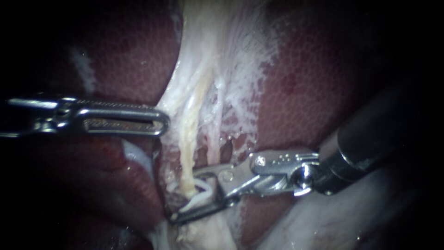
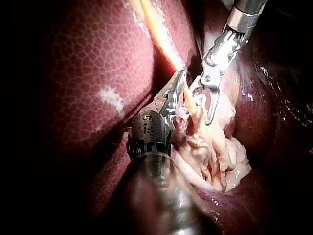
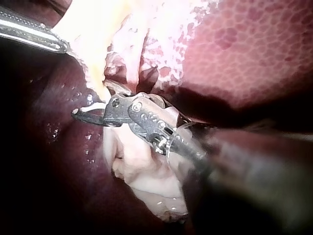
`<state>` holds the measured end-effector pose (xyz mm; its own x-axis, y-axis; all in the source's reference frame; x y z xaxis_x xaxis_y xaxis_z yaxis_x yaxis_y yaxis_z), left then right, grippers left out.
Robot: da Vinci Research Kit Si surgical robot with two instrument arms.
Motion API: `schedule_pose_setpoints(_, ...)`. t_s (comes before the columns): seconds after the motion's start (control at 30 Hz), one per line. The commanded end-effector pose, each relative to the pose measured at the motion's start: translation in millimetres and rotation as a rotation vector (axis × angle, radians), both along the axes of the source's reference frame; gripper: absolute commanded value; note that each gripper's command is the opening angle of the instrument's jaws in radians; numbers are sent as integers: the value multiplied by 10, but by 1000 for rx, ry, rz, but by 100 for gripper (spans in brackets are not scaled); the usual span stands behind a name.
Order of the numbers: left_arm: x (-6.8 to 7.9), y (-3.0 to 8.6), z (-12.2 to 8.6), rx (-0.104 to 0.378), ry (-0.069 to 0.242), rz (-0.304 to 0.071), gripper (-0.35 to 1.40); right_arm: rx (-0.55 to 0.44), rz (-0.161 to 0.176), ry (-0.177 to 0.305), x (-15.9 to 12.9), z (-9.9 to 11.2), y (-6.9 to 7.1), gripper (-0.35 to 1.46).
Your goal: Clipping first clip left tube
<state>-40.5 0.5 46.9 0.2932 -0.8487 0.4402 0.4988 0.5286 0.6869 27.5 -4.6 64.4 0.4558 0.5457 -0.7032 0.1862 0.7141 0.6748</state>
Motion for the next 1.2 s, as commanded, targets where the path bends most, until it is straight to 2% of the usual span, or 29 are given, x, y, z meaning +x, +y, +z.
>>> schedule_pose_setpoints(0.03,0,0,0,0,0,0,-35,0,0,-1,-1,1,0,51)
schedule_pose_setpoints(0.23,-1,0,0,0,0,0,-35,0,-1,0,-3,3,2,32)
schedule_pose_setpoints(0.47,-1,0,0,0,0,0,-35,14,0,-3,-10,4,10,-20)
schedule_pose_setpoints(0.57,-1,0,0,0,0,0,-35,16,-1,-2,-14,7,16,-35)
schedule_pose_setpoints(0.73,-1,0,0,0,0,0,-35,19,-2,0,-20,11,24,-35)
schedule_pose_setpoints(1.2,-2,0,1,-1,1,-1,-35,19,-4,1,-20,9,22,-35)
